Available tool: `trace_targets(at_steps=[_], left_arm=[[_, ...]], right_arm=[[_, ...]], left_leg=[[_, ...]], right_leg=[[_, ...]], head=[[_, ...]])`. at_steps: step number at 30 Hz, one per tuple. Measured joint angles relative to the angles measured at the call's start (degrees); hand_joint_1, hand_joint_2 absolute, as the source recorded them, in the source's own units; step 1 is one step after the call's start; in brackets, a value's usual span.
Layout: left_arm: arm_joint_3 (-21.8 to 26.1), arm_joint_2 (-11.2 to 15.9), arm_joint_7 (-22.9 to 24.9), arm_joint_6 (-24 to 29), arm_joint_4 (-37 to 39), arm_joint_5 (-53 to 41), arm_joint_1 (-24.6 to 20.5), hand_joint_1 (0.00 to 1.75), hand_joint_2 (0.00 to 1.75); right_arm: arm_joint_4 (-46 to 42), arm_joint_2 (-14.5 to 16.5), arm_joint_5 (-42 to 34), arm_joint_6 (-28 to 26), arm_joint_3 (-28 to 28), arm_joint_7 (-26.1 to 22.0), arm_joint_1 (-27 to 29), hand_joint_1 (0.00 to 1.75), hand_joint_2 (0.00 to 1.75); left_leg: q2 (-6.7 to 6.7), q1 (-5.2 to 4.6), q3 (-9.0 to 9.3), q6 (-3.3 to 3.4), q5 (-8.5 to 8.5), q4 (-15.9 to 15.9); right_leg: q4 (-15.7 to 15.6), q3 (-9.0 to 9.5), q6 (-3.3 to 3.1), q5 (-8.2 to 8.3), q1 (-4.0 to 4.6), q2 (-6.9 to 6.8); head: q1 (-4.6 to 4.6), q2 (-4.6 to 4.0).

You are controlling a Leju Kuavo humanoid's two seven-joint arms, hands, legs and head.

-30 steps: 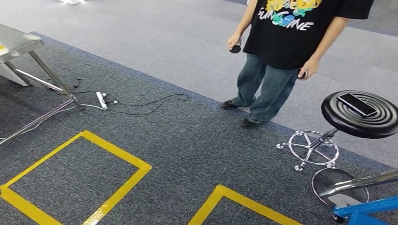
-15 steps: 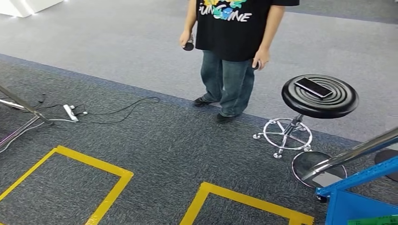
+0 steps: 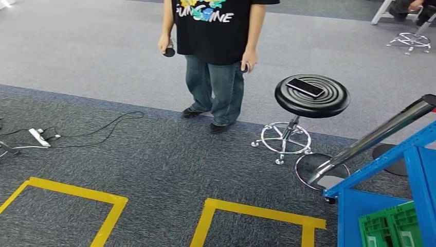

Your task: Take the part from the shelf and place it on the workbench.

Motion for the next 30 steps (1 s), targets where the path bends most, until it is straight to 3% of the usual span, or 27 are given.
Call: trace_targets(at_steps=[1, 2, 4, 6, 9, 11, 13, 14, 15, 16, 17, 19, 20, 22, 24, 26, 28, 30], left_arm=[[0.0, -0.02, 0.0, -0.03, 0.0, 0.01, -0.01, 0.0, 0.0], [0.0, -0.04, 0.0, -0.07, 0.0, 0.01, -0.05, 0.0, 0.0], [0.0, -0.09, 0.0, -0.17, 0.0, 0.04, -0.15, 0.0, 0.0], [0.0, -0.09, 0.0, -0.23, 0.0, 0.07, -0.28, 0.0, 0.0], [0.0, -0.14, 0.0, -0.25, 0.0, 0.12, -0.56, 0.0, 0.0], [0.0, -0.15, 0.0, -0.26, 0.0, 0.14, -0.64, 0.0, 0.0], [0.01, -0.14, 0.01, -0.28, 0.0, 0.16, -0.61, 0.0, 0.0], [0.02, -0.13, 0.05, -0.31, 0.0, 0.18, -0.58, 0.0, 0.0], [0.02, -0.11, 0.1, -0.33, 0.0, 0.19, -0.56, 0.0, 0.0], [0.02, -0.11, 0.14, -0.35, 0.0, 0.2, -0.56, 0.0, 0.0], [0.02, -0.11, 0.17, -0.37, 0.0, 0.2, -0.59, 0.0, 0.0], [0.01, -0.1, 0.17, -0.38, 0.0, 0.19, -0.66, 0.0, 0.0], [0.0, -0.1, 0.17, -0.38, 0.0, 0.18, -0.7, 0.0, 0.0], [0.0, -0.1, 0.17, -0.38, 0.0, 0.17, -0.86, 0.0, 0.0], [0.0, -0.13, 0.17, -0.38, 0.0, 0.17, -0.99, 0.0, 0.0], [0.0, -0.19, 0.17, -0.39, 0.0, 0.16, -1.02, 0.0, 0.0], [0.0, -0.22, 0.17, -0.39, 0.0, 0.14, -0.96, 0.0, 0.0], [0.0, -0.21, 0.17, -0.4, 0.0, 0.14, -0.88, 0.0, 0.0]], right_arm=[[0.0, 0.0, -0.05, -0.07, -0.05, 0.07, 0.09, 0.0, 0.0], [0.0, -0.01, -0.1, -0.13, -0.1, 0.16, 0.17, 0.0, 0.0], [-0.01, -0.03, -0.21, -0.21, -0.23, 0.3, 0.12, 0.0, 0.0], [-0.01, -0.05, -0.34, -0.19, -0.44, 0.34, -0.13, 0.0, 0.0], [-0.01, -0.09, -0.43, -0.04, -0.73, 0.34, -0.03, 0.0, 0.0], [-0.02, -0.15, -0.37, 0.01, -0.86, 0.34, -0.04, 0.0, 0.0], [-0.02, -0.19, -0.09, -0.02, -0.92, 0.26, -0.26, 0.0, 0.0], [-0.02, -0.2, 0.1, -0.04, -0.92, 0.2, -0.34, 0.0, 0.0], [-0.02, -0.2, 0.26, -0.06, -0.91, 0.13, -0.37, 0.0, 0.0], [-0.02, -0.2, 0.37, -0.08, -0.91, 0.09, -0.34, 0.0, 0.0], [-0.02, -0.2, 0.44, -0.12, -0.9, 0.07, -0.3, 0.0, 0.0], [-0.02, -0.19, 0.52, -0.2, -0.9, 0.04, -0.31, 0.0, 0.0], [-0.02, -0.19, 0.54, -0.23, -0.9, 0.02, -0.4, 0.0, 0.0], [-0.02, -0.17, 0.56, -0.25, -0.9, -0.01, -0.49, 0.0, 0.0], [-0.02, -0.18, 0.59, -0.25, -0.9, -0.01, -0.36, 0.0, 0.0], [-0.02, -0.19, 0.62, -0.26, -0.9, -0.01, -0.26, 0.0, 0.0], [-0.02, -0.2, 0.63, -0.28, -0.9, -0.01, -0.4, 0.0, 0.0], [-0.01, -0.19, 0.68, -0.28, -0.9, -0.01, -0.47, 0.0, 0.0]], left_leg=[[0.7, 0.03, -0.01, -0.08, -0.07, 0.03], [1.32, 0.08, 0.01, -0.24, -0.17, 0.1], [2.32, 0.07, 0.08, -0.84, -0.57, 0.54], [3.01, -0.11, 0.06, -1.6, -0.94, 1.09], [3.46, 0.11, 0.12, -2.55, -1.22, 1.46], [1.74, 0.4, -0.79, -3.1, -3.17, 3.83], [-0.35, 0.5, -3.82, -3.28, -7.04, 10.71], [-0.76, 0.49, -5.67, -3.24, -8.72, 14.71], [-0.92, 0.48, -7.05, -3.14, -9.45, 17.57], [-0.98, 0.45, -7.55, -2.96, -8.97, 18.4], [-1.16, 0.41, -6.94, -2.7, -7.34, 16.86], [-2.68, 0.26, -3.51, -1.97, -2.87, 9.17], [-3.68, 0.23, -1.91, -1.69, -1.47, 5.43], [-4.85, 0.05, -0.62, -1.42, -0.9, 2.14], [-4.12, -0.02, -0.53, -1.13, -0.62, 1.54], [-3.05, 0.13, -0.33, -0.58, -0.05, 0.71], [-1.66, 0.16, -0.31, -0.22, 0.18, 0.31], [-0.16, 0.1, -0.45, -0.13, 0.16, 0.35]], right_leg=[[-0.21, 0.3, 0.26, 0.66, -0.18, -0.23], [-2.66, 1.82, 0.49, 2.16, -0.36, -0.62], [-10.5, 6.45, 0.7, 5.17, -0.52, -2.32], [-14.85, 9.09, 0.06, 6.14, -0.35, -3.27], [-15.09, 9.05, -1.39, 6.19, -0.05, -2.31], [-15.23, 8.94, -2.15, 6.48, -0.11, -1.55], [-15.27, 8.74, -2.63, 6.7, -0.02, -0.58], [-15.26, 8.64, -2.78, 6.77, 0.1, -0.01], [-15.25, 8.59, -2.86, 6.82, 0.23, 0.59], [-15.23, 8.59, -2.9, 6.85, 0.35, 1.2], [-15.21, 8.63, -2.91, 6.87, 0.43, 1.84], [-15.16, 8.75, -2.83, 6.93, 0.5, 3.08], [-15.08, 8.68, -2.67, 6.98, 0.54, 3.68], [-15.02, 8.25, -2.1, 7.23, 0.41, 4.57], [-15.05, 7.7, -1.39, 7.46, 0.15, 5.08], [-13.26, 6.5, -0.93, 6.09, 0.16, 3.39], [-7.23, 3.59, -0.5, 2.38, 0.22, 0.95], [-0.51, 0.62, 0.06, -0.56, 0.06, 0.15]], head=[[0.01, 0.0], [0.03, 0.0], [0.11, 0.0], [0.01, 0.0], [-0.29, 0.0], [-0.38, 0.0], [-0.53, 0.0], [-0.56, 0.0], [-0.59, 0.0], [-0.6, 0.0], [-0.6, 0.0], [-0.6, 0.0], [-0.59, 0.0], [-0.61, 0.0], [-0.59, 0.0], [-0.38, 0.0], [-0.05, 0.0], [0.13, 0.0]])
